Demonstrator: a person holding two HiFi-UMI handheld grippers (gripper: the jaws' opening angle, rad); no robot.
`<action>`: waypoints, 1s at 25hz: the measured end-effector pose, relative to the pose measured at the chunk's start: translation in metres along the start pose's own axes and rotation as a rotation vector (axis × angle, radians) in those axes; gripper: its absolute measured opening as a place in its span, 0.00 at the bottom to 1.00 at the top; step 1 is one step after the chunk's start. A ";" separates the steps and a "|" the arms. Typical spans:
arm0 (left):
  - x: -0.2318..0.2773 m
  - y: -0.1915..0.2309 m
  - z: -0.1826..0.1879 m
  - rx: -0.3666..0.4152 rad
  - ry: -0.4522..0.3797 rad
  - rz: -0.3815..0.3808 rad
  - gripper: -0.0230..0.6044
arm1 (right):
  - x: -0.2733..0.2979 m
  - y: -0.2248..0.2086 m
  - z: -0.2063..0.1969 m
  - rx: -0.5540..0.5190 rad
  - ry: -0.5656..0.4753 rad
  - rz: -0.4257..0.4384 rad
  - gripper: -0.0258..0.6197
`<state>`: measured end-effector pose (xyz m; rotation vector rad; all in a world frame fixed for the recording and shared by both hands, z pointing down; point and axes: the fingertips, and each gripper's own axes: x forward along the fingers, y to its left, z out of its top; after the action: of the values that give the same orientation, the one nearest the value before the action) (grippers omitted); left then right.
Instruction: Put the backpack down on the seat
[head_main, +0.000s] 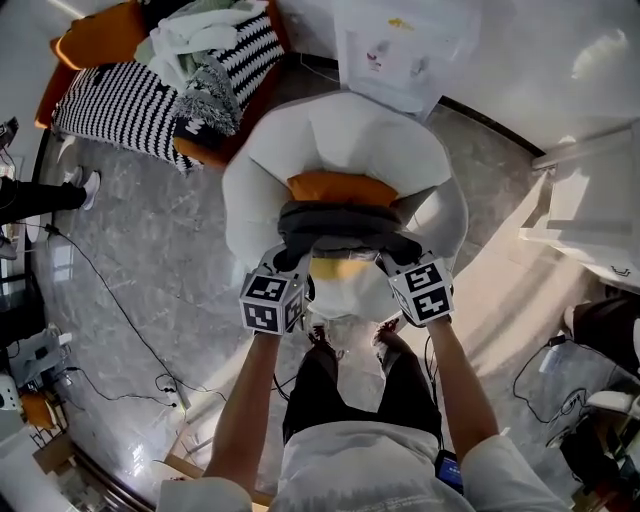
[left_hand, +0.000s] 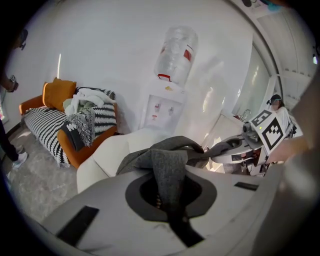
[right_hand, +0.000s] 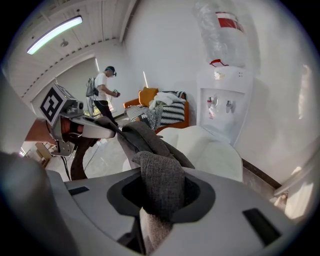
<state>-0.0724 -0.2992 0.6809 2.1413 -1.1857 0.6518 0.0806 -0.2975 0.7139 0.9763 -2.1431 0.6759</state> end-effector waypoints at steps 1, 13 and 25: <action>0.004 0.001 0.000 0.003 0.004 -0.002 0.05 | 0.002 -0.003 -0.001 0.003 0.001 -0.002 0.19; 0.046 0.008 -0.005 0.021 0.033 -0.019 0.05 | 0.027 -0.034 -0.007 0.014 0.014 -0.032 0.20; 0.083 0.020 0.001 0.035 0.014 0.011 0.06 | 0.054 -0.063 -0.004 0.046 -0.016 -0.077 0.20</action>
<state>-0.0496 -0.3559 0.7402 2.1568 -1.1878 0.6966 0.1058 -0.3553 0.7683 1.0862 -2.1003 0.6853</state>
